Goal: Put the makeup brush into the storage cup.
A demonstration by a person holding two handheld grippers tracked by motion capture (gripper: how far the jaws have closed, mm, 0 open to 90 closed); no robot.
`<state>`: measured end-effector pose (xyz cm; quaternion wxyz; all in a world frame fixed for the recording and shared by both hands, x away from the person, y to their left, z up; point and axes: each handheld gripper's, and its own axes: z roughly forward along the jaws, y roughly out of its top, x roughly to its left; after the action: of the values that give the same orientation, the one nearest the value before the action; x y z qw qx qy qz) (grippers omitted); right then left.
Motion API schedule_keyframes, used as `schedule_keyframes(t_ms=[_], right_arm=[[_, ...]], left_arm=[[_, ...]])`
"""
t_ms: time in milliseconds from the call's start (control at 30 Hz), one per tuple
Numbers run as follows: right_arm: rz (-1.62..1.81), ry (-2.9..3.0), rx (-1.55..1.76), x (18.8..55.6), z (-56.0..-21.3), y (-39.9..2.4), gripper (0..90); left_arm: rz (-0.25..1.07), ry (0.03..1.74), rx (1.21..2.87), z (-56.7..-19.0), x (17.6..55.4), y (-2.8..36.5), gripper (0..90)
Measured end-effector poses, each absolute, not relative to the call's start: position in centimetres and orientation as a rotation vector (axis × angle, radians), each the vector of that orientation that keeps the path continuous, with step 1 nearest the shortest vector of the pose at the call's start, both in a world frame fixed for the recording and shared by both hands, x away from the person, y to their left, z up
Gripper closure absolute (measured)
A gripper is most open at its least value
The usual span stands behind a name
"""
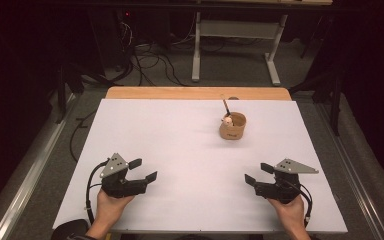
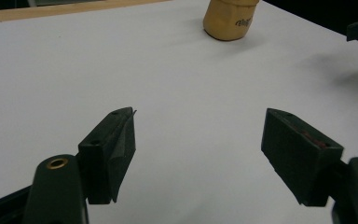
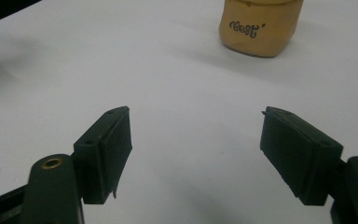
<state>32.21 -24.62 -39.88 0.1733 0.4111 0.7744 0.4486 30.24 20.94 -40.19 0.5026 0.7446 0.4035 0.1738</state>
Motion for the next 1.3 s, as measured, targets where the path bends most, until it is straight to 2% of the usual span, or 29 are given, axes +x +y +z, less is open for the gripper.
schedule_keyframes(t_ms=[1300], right_arm=[[1.184,2.167,1.174,32.06,-40.69,-24.63,27.1]], left_arm=[[0.424,0.969,1.805,-40.17,30.26,20.98,27.7]])
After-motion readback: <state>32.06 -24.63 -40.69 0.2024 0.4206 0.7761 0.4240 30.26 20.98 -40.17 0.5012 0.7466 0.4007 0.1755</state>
